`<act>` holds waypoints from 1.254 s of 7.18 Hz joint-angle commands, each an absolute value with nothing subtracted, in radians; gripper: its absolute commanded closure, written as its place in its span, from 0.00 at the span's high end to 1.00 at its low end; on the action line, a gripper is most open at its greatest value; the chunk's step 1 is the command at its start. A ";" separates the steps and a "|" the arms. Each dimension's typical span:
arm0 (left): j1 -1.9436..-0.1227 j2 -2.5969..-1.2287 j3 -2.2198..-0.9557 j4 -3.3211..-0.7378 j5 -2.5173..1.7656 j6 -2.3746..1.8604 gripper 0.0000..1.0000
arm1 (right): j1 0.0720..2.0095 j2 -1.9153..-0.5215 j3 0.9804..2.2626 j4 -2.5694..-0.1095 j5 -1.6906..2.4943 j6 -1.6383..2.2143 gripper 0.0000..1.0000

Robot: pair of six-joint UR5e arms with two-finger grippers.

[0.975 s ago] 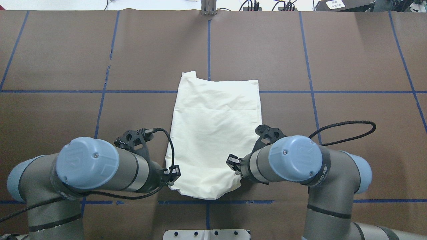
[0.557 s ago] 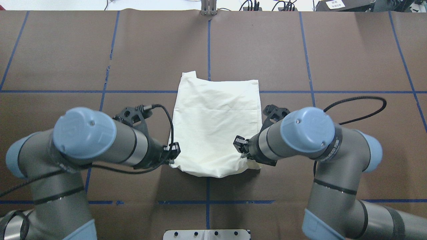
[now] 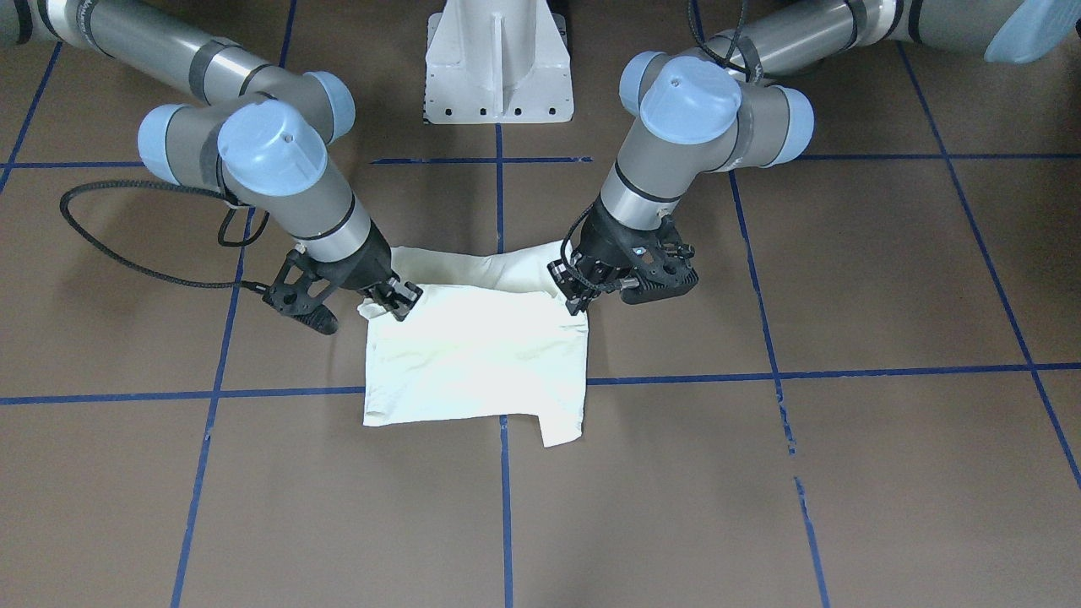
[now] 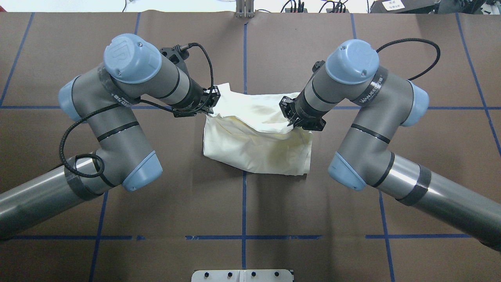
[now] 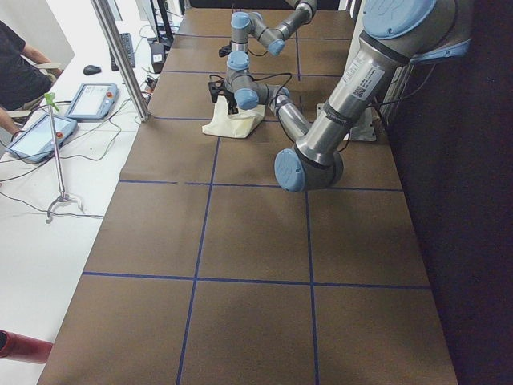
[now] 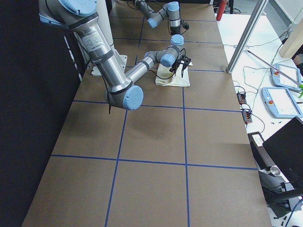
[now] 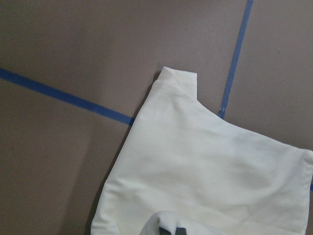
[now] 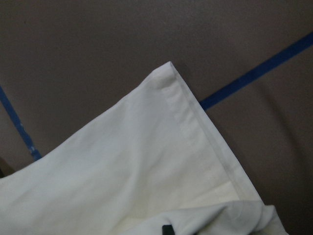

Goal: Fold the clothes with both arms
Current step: 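Lay the folded edge down and open both grippers, raising the right gripper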

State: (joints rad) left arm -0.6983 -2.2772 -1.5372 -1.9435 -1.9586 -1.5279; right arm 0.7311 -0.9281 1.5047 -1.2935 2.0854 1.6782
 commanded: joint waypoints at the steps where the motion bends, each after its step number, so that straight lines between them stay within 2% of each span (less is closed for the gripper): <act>1: -0.707 -2.318 -1.471 -1.979 -1.957 -1.520 0.00 | 0.773 -0.843 1.352 -1.270 2.121 1.655 0.00; 3: -0.706 -2.344 -1.393 -2.032 -1.956 -1.522 0.00 | 0.773 -0.811 1.312 -1.270 2.120 1.652 0.00; 5: -0.713 -2.365 -1.320 -2.034 -1.950 -1.519 0.00 | 0.794 -0.787 1.277 -1.270 2.134 1.654 0.62; 7: -0.753 -2.367 -1.263 -2.039 -1.950 -1.449 0.00 | 0.854 -0.732 1.162 -1.270 2.190 1.645 0.70; 8: -0.758 -2.367 -1.220 -2.063 -1.950 -1.387 0.02 | 0.883 -0.732 1.163 -1.270 2.233 1.608 1.00; 9: -0.759 -2.367 -1.194 -2.101 -1.950 -1.315 0.82 | 0.896 -0.733 1.169 -1.270 2.259 1.589 1.00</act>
